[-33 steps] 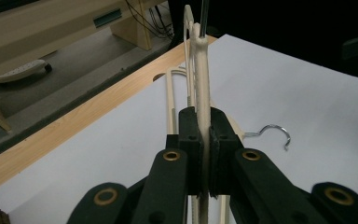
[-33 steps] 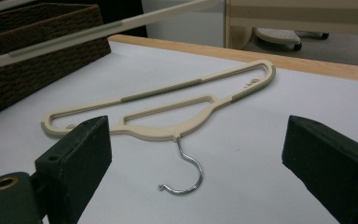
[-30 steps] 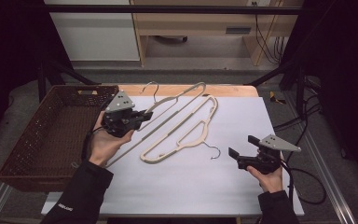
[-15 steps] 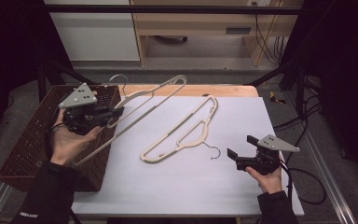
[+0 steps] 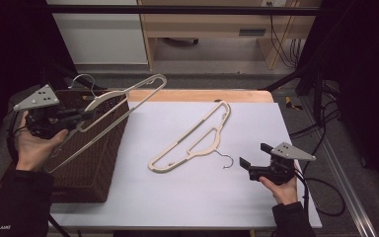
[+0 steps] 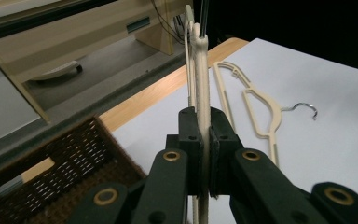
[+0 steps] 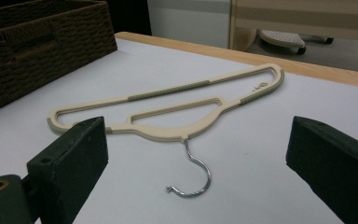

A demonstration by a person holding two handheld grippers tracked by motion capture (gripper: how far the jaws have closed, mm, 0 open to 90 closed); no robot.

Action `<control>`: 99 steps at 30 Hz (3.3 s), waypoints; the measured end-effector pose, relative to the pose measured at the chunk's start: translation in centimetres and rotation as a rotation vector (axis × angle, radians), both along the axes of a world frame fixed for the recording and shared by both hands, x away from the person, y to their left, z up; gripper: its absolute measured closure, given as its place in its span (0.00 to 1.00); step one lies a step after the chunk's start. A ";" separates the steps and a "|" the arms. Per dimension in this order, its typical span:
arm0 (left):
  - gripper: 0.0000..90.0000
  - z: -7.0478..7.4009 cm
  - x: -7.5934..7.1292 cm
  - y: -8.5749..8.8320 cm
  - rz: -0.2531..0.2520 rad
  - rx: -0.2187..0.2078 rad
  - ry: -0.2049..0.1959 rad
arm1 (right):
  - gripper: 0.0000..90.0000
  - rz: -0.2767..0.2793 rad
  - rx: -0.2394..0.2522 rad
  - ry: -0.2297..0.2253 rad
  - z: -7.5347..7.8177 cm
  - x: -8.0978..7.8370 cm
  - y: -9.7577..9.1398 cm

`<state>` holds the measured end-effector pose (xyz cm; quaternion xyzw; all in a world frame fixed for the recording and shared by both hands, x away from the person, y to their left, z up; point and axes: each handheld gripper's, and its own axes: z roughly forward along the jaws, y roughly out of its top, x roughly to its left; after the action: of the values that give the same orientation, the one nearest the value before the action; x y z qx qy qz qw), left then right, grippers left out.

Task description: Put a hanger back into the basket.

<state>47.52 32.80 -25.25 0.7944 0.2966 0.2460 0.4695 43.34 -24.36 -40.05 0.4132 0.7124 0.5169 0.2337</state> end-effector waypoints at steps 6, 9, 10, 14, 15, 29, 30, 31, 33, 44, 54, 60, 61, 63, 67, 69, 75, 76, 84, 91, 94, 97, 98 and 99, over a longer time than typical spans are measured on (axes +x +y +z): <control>0.96 -0.7 0.6 2.7 0.031 0.014 0.013 | 0.06 -0.002 -0.003 0.003 -0.1 0.1 0.0; 0.96 -1.2 1.0 4.3 0.069 0.021 0.033 | 0.06 -0.001 -0.003 0.001 -0.1 0.1 0.0; 0.96 -1.5 1.2 4.8 0.076 0.022 0.037 | 0.06 0.002 0.002 0.003 -0.1 0.1 0.1; 0.96 -2.3 1.5 6.5 0.099 0.037 0.049 | 0.06 0.001 -0.002 -0.004 0.0 0.1 -0.1; 0.96 -2.5 1.6 6.8 0.107 0.037 0.054 | 0.06 0.001 -0.002 -0.004 0.0 0.1 -0.1; 0.96 -5.2 2.3 10.0 0.145 0.022 0.078 | 0.06 0.002 -0.012 -0.002 -0.1 0.1 -0.1; 0.96 -5.3 2.2 10.1 0.148 0.018 0.080 | 0.06 0.001 -0.016 -0.005 -0.1 0.2 -0.1; 0.96 -5.3 2.2 10.3 0.150 0.018 0.080 | 0.06 0.000 -0.018 -0.005 -0.1 0.2 -0.1; 0.96 -5.4 2.1 10.7 0.158 0.017 0.081 | 0.06 0.001 -0.018 -0.006 -0.2 0.2 -0.1; 0.96 -7.9 2.2 11.4 0.223 0.086 0.136 | 0.06 0.005 -0.023 -0.006 -0.2 0.2 0.0; 0.95 -11.3 2.6 10.3 0.229 0.111 0.192 | 0.06 0.006 -0.023 -0.006 -0.2 0.2 0.0; 0.95 -12.0 2.5 9.8 0.223 0.147 0.208 | 0.06 0.011 -0.025 0.000 -0.2 0.2 0.1; 0.95 -12.0 2.5 9.8 0.223 0.147 0.208 | 0.06 0.011 -0.025 0.000 -0.2 0.2 0.1; 0.95 -12.2 2.5 9.8 0.234 0.145 0.225 | 0.06 0.006 -0.023 -0.003 -0.2 0.2 0.1; 0.95 -12.4 2.6 10.1 0.268 0.163 0.248 | 0.06 0.007 -0.024 -0.006 -0.2 0.2 0.1; 0.94 -12.6 2.8 10.3 0.316 0.163 0.266 | 0.06 0.006 -0.024 -0.002 -0.2 0.2 0.1; 0.91 -12.7 3.2 11.1 0.432 0.154 0.282 | 0.06 0.012 -0.029 -0.001 -0.2 0.2 0.1; 0.90 -12.7 3.2 11.2 0.441 0.169 0.288 | 0.06 0.008 -0.026 -0.002 -0.2 0.2 0.2; 0.85 -13.2 3.7 12.1 0.559 0.198 0.343 | 0.06 0.011 -0.027 0.001 -0.2 0.2 0.2; 0.79 -13.6 4.2 12.7 0.636 0.208 0.380 | 0.06 0.011 -0.029 0.000 -0.3 0.2 0.3; 0.76 -13.8 4.4 12.8 0.648 0.216 0.400 | 0.06 0.012 -0.028 0.001 -0.2 0.2 0.3; 0.76 -13.9 4.4 12.8 0.652 0.216 0.406 | 0.06 0.013 -0.028 0.002 -0.2 0.2 0.3; 0.76 -14.0 4.4 12.9 0.658 0.209 0.421 | 0.06 0.013 -0.030 0.002 -0.3 0.2 0.3; 0.76 -14.1 4.5 12.9 0.661 0.208 0.436 | 0.06 0.013 -0.030 0.002 -0.3 0.2 0.3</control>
<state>52.01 45.70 -39.37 0.7330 0.6021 0.2383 0.2085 43.55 -24.04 -40.31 0.4055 0.7230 0.5072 0.2360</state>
